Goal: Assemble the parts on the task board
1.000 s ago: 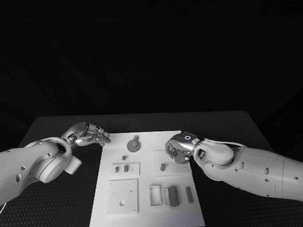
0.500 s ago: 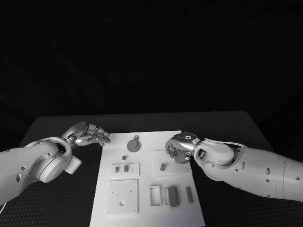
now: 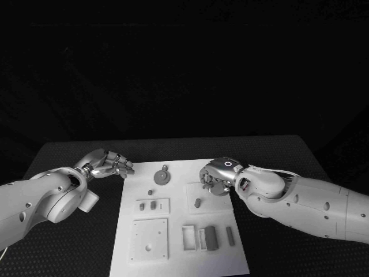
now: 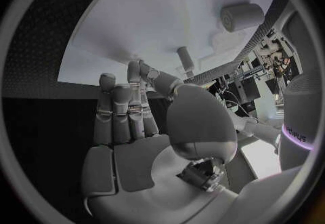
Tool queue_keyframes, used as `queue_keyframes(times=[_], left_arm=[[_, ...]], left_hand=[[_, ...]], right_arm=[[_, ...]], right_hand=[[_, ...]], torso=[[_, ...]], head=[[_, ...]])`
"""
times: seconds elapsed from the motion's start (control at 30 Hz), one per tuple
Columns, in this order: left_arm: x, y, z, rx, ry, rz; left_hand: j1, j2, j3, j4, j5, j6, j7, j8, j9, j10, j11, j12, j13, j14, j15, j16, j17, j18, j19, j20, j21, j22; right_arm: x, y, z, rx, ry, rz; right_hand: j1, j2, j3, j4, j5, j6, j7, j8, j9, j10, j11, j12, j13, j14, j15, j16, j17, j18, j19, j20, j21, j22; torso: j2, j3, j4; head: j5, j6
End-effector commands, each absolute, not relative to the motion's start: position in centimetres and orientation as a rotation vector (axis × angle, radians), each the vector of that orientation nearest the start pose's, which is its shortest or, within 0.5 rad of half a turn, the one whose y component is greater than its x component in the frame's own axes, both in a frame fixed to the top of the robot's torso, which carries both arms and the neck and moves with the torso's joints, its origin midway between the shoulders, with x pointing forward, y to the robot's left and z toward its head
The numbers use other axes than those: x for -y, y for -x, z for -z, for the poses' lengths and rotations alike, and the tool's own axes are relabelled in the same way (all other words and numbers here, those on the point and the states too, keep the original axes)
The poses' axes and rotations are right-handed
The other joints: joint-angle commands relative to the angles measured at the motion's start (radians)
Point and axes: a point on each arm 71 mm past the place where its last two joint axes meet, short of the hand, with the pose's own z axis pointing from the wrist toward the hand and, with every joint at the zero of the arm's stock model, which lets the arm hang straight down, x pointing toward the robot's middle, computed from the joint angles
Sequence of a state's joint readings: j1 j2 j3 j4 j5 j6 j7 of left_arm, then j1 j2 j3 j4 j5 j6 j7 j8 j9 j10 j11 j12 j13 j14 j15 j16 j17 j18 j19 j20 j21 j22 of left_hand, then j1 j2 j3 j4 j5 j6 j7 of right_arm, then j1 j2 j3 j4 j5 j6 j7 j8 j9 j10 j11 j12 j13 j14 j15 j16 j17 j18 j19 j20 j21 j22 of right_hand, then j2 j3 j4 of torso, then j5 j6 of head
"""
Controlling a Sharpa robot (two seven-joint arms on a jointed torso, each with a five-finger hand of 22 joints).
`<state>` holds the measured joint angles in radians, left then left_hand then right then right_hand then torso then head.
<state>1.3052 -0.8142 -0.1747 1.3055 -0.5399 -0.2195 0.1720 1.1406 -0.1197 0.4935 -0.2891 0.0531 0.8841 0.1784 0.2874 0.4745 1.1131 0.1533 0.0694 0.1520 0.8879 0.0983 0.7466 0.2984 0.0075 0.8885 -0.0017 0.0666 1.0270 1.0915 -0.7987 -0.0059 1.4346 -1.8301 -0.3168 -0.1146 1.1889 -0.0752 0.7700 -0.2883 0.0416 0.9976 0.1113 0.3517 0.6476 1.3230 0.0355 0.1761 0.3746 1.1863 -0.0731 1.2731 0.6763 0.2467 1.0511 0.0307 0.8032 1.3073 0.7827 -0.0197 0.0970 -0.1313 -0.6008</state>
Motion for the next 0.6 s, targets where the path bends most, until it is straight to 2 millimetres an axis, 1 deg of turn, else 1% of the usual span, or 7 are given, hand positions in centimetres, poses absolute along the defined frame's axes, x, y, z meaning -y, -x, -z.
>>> queue_keyframes(times=[0.03,0.4,0.6], left_arm=[[-25.24,-52.46,19.19,-1.749,0.596,1.086],[-25.24,-52.50,19.20,-1.748,0.596,1.086],[-25.23,-52.50,19.22,-1.751,0.596,1.086]], left_hand=[[0.004,0.002,-0.006,0.001,-0.002,-0.008,-0.002,0.005,-0.002,-0.009,0.000,0.001,-0.001,0.007,-0.002,-0.005,0.002,0.009,0.008,0.001,0.005,-0.002],[0.004,0.001,-0.006,0.001,-0.002,-0.009,-0.002,0.005,-0.002,-0.009,0.000,0.001,-0.002,0.007,-0.002,-0.005,0.003,0.009,0.008,0.001,0.005,-0.002],[0.004,0.001,-0.006,0.001,-0.002,-0.009,-0.002,0.005,-0.002,-0.009,0.000,0.001,-0.002,0.008,-0.002,-0.006,0.003,0.009,0.009,0.000,0.005,-0.003]], right_arm=[[19.80,-48.15,22.67,-1.605,0.449,-0.453],[19.49,-47.92,22.35,-1.594,0.450,-0.468],[19.98,-48.28,22.42,-1.609,0.442,-0.450]], right_hand=[[-0.004,-0.009,0.007,-0.001,0.007,0.007,-0.001,0.007,-0.001,0.002,-0.005,0.003,0.001,-0.003,-0.007,0.006,0.001,0.015,0.007,0.003,0.005,0.016],[-0.004,-0.010,0.008,-0.001,0.007,0.007,-0.001,0.007,0.001,0.002,-0.006,0.003,0.002,-0.003,-0.007,0.006,0.001,0.015,0.007,0.002,0.005,0.016],[-0.005,-0.010,0.008,-0.001,0.007,0.007,-0.001,0.007,0.002,0.002,-0.006,0.003,0.003,-0.003,-0.007,0.006,0.002,0.015,0.008,0.002,0.005,0.016]], torso=[[0.000,-0.0004,0.0005],[0.000,0.0002,0.0007],[0.000,-0.0003,0.0011]], head=[[0.000,-0.002],[0.002,-0.003],[0.000,-0.003]])
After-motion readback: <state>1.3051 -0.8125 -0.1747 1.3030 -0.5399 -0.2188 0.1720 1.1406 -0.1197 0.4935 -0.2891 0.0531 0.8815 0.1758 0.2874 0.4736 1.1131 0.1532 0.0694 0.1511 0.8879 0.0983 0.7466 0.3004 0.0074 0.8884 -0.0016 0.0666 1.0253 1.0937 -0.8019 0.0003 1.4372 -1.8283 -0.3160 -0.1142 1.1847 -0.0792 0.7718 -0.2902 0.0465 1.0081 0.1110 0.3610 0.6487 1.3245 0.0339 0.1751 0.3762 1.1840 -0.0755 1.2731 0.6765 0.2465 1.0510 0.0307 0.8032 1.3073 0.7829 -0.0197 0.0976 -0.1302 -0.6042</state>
